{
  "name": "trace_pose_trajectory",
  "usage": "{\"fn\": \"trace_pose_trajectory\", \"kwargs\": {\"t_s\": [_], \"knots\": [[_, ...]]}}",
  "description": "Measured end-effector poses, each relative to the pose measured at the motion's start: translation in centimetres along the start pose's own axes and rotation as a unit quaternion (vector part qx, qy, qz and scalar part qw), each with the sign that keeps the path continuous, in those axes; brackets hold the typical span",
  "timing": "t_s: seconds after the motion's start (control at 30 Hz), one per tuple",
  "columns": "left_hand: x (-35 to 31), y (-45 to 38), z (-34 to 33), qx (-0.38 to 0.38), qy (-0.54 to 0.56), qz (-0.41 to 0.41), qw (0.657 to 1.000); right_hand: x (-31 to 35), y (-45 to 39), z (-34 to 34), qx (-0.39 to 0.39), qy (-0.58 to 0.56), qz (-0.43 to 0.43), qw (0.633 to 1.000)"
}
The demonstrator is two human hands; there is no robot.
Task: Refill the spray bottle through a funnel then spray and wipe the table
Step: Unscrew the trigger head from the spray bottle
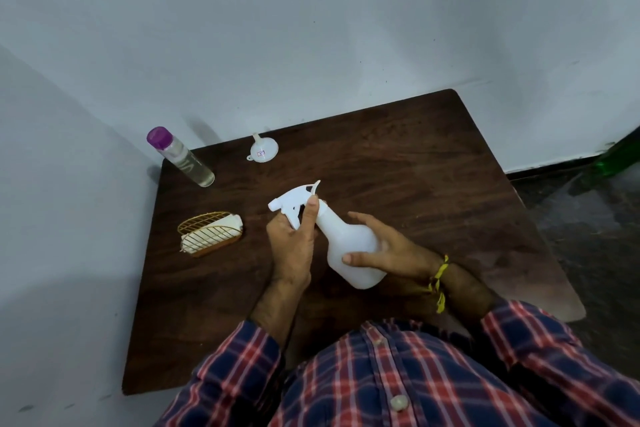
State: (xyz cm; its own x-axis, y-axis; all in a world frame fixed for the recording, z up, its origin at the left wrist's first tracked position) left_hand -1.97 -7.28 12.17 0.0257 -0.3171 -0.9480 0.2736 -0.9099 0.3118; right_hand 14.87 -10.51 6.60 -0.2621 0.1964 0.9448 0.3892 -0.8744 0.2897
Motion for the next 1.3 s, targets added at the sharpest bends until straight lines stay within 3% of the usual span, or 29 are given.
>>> {"fn": "trace_pose_trajectory", "kwargs": {"t_s": [0.07, 0.2, 0.27, 0.37, 0.47, 0.53, 0.6, 0.67, 0.8, 0.97, 1.13, 1.3], "knots": [[-0.1, 0.1, -0.2, 0.011, -0.020, -0.018, 1.000, 0.2, 0.2, 0.2, -0.020, -0.009, 0.017, 1.000], [-0.4, 0.6, -0.4, -0.020, -0.045, -0.041, 0.998, 0.8, 1.1, 0.8, -0.143, 0.210, 0.076, 0.964], [-0.4, 0.5, -0.4, -0.031, -0.045, -0.036, 0.998, 0.1, 0.9, 0.7, -0.111, 0.178, 0.057, 0.976], [-0.7, 0.0, 0.1, -0.044, -0.049, -0.033, 0.997, -0.9, 0.6, -0.5, -0.020, 0.006, 0.017, 1.000], [-0.4, -0.2, 0.4, -0.057, -0.060, -0.029, 0.996, -0.8, 0.6, -0.7, -0.064, 0.057, 0.048, 0.995], [-0.2, -0.1, 0.5, -0.072, -0.066, -0.033, 0.995, 0.0, 0.8, 0.2, -0.137, 0.226, 0.085, 0.961], [-0.5, -0.2, 1.0, -0.106, -0.052, -0.031, 0.993, 0.8, 1.3, 1.2, -0.200, 0.393, 0.112, 0.891], [-1.2, -0.6, 1.6, -0.137, -0.013, -0.024, 0.990, 0.9, 1.8, 1.9, -0.237, 0.433, 0.117, 0.862], [-3.2, -1.7, 1.8, -0.099, 0.081, 0.009, 0.992, -1.2, 1.8, 2.1, -0.228, 0.383, 0.097, 0.890], [-7.1, -3.6, 3.2, -0.081, 0.087, -0.021, 0.993, -3.2, 1.8, 2.8, -0.220, 0.409, 0.096, 0.880], [-10.7, -5.4, 3.1, -0.056, 0.009, -0.084, 0.995, -4.7, 1.8, 3.5, -0.214, 0.401, 0.085, 0.887], [-10.5, -7.7, 2.5, -0.059, -0.169, -0.113, 0.977, -5.0, 1.7, 3.8, -0.229, 0.311, 0.092, 0.918]]}}
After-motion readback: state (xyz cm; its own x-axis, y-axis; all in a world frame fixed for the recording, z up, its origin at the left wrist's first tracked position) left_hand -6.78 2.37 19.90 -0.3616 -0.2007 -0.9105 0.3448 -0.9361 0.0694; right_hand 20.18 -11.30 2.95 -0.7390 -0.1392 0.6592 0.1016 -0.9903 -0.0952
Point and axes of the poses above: each hand's wrist, its own y-axis away from the middle knuckle, its own z-axis out of the back of the hand, x = y × z, the point moved 7 cm from there along -y, towards the middle knuckle, and after that the axes turned 9 degrees about z, right-handed, at the moved point
